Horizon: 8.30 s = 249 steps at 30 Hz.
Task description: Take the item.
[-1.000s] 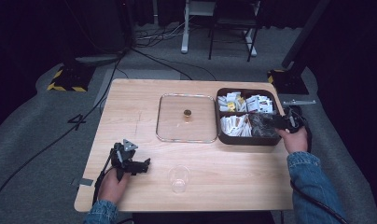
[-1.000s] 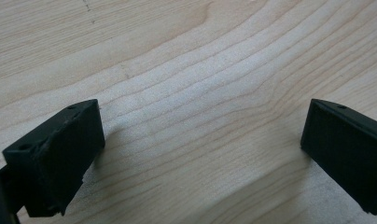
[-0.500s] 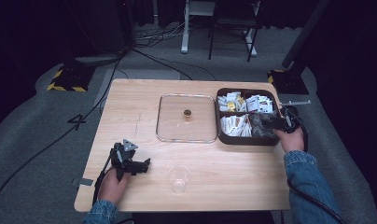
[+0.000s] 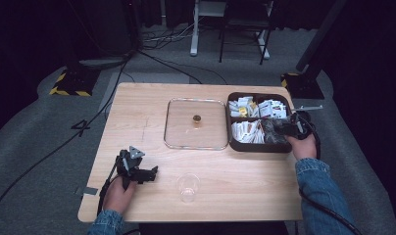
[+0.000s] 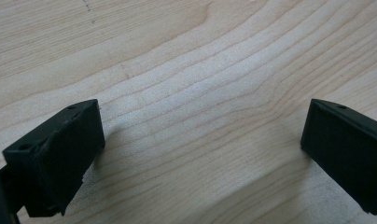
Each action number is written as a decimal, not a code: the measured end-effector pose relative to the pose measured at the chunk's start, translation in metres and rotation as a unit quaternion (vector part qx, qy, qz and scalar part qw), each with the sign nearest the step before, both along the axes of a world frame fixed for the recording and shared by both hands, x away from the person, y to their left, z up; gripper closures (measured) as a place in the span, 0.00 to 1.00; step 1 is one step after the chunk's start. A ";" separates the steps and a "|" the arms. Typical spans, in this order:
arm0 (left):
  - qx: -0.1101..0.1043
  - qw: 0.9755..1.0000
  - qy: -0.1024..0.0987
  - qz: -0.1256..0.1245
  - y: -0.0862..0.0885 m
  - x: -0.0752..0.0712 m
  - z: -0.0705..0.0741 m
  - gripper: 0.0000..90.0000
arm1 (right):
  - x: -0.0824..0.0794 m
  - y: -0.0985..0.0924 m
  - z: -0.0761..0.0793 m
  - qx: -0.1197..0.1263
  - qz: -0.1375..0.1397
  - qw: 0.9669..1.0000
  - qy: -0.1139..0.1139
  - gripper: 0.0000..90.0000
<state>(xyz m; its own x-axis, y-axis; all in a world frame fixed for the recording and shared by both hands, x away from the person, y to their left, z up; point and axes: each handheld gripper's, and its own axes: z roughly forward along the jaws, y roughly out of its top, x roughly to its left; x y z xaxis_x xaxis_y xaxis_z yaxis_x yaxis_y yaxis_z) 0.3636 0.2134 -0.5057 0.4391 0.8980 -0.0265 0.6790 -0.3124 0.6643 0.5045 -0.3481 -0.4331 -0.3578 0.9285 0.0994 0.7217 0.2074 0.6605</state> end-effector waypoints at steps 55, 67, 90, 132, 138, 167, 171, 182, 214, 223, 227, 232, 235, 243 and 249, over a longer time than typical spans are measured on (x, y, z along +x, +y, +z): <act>0.000 1.000 0.000 0.000 0.000 0.000 0.000 0.00 | -0.032 -0.002 0.057 0.082 0.057 0.991 -0.095 0.87; 0.002 1.000 0.001 0.004 0.000 -0.002 0.000 0.00 | -0.048 0.010 0.075 0.107 0.094 0.983 -0.112 0.87; 0.000 1.000 0.000 0.002 -0.001 0.000 0.000 0.00 | -0.100 0.102 0.108 0.128 0.255 0.949 -0.133 0.87; 0.001 1.000 0.001 0.003 -0.001 0.000 0.000 0.00 | -0.166 0.234 0.071 0.140 0.443 0.883 -0.065 0.87; 0.001 1.000 0.000 0.003 -0.002 0.000 0.000 0.00 | -0.169 0.244 0.060 0.134 0.452 0.880 -0.055 0.87; 0.001 1.000 0.001 0.003 -0.001 0.000 0.000 0.00 | -0.166 0.255 0.031 0.128 0.437 0.890 -0.036 0.57; -0.001 1.000 0.001 0.004 -0.002 -0.001 0.000 0.00 | -0.163 0.250 0.034 0.127 0.424 0.896 -0.041 0.50; 0.000 1.000 0.001 0.002 -0.002 0.000 0.000 0.00 | -0.160 0.214 0.056 0.110 0.382 0.915 -0.072 0.40; 0.000 1.000 0.001 0.003 -0.002 0.000 0.000 0.00 | -0.147 0.101 0.041 0.091 0.244 0.961 -0.096 0.16; 0.000 1.000 0.000 0.004 -0.002 0.000 0.000 0.00 | -0.146 0.085 0.011 0.074 0.228 0.967 -0.088 0.17; 0.000 1.000 0.000 0.004 -0.002 0.000 0.000 0.00 | -0.144 0.078 -0.007 0.069 0.220 0.970 -0.071 0.17; 0.000 1.000 0.001 0.004 -0.002 0.000 0.000 0.00 | -0.144 0.074 -0.022 0.064 0.212 0.973 -0.060 0.17; 0.000 1.000 0.000 0.004 -0.002 0.000 0.000 0.00 | -0.145 0.071 -0.037 0.047 0.207 0.976 -0.046 0.17; 0.000 1.000 0.001 0.004 -0.002 0.000 0.000 0.00 | -0.145 0.066 -0.058 0.028 0.194 0.980 -0.029 0.16; 0.000 1.000 0.000 0.004 -0.002 0.000 0.000 0.00 | -0.148 0.064 -0.068 -0.005 0.203 0.978 -0.050 0.16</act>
<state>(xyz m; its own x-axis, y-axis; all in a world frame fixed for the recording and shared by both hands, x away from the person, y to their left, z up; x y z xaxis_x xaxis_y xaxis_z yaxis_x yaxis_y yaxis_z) 0.3635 0.2116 -0.5056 0.4326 0.9012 -0.0263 0.6818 -0.3079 0.6635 0.3565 -0.2840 -0.5013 -0.7040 0.7093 0.0361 0.5102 0.4697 0.7205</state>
